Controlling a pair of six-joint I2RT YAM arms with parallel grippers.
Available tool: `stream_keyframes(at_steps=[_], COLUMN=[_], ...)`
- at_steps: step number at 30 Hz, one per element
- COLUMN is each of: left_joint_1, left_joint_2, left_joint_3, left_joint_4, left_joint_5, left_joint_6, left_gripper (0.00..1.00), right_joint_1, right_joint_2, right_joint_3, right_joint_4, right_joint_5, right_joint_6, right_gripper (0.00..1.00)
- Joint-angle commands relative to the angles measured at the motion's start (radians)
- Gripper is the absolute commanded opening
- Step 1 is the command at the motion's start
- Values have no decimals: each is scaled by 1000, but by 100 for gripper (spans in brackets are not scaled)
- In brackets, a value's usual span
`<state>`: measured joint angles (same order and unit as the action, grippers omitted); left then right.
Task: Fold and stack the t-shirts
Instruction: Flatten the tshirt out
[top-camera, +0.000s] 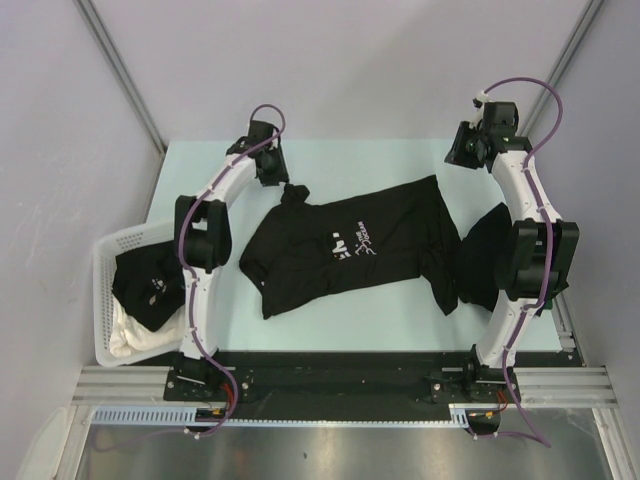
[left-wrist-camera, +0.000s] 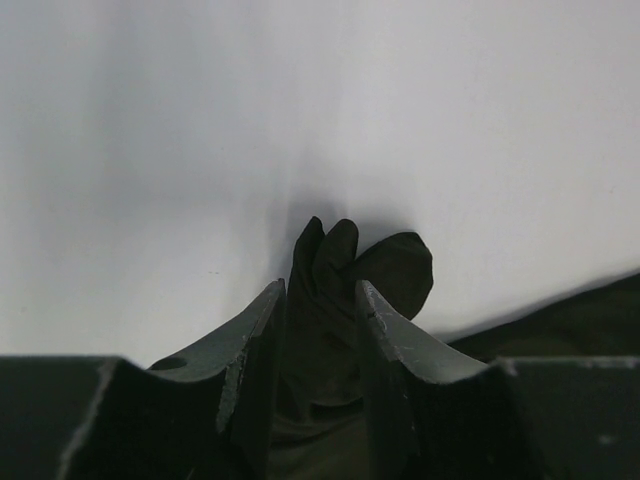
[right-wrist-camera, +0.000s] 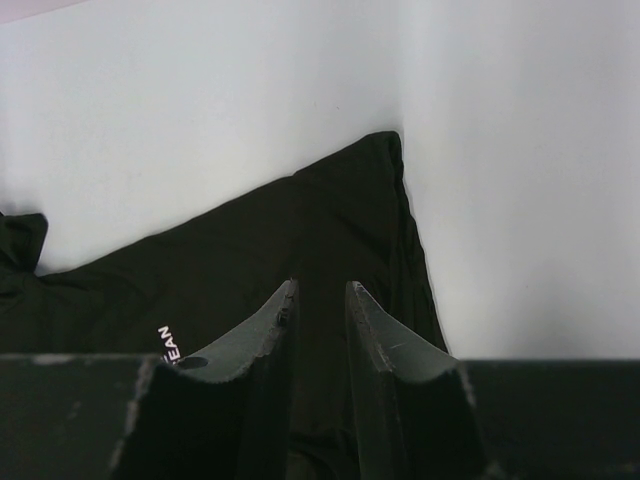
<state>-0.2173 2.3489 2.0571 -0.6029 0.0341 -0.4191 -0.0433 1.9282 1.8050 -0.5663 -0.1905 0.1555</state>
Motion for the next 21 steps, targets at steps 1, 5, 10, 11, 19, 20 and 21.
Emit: stream_keyframes(at_steps=[1, 5, 10, 11, 19, 20, 21], left_joint_1=[-1, -4, -8, -10, -11, -13, -13], left_joint_2=[-4, 12, 29, 30, 47, 46, 44], left_joint_3=[5, 3, 2, 1, -8, -8, -6], left_joint_4=[40, 40, 38, 37, 64, 68, 71], left_joint_5=[49, 67, 78, 78, 99, 101, 102], left_joint_6=[-17, -21, -23, -23, -21, -21, -18], left_gripper=[39, 38, 38, 38, 14, 5, 0], right_joint_1=[-3, -3, -4, -4, -4, -4, -4], right_joint_2=[-1, -3, -8, -8, -17, -17, -18], right_joint_3=[43, 47, 54, 54, 59, 59, 59], right_joint_4=[-6, -10, -24, -27, -38, -40, -41], right_joint_5=[5, 5, 10, 11, 16, 17, 17], right_joint_6=[-16, -16, -27, -27, -31, -30, -30], right_gripper=[30, 30, 30, 30, 30, 30, 31])
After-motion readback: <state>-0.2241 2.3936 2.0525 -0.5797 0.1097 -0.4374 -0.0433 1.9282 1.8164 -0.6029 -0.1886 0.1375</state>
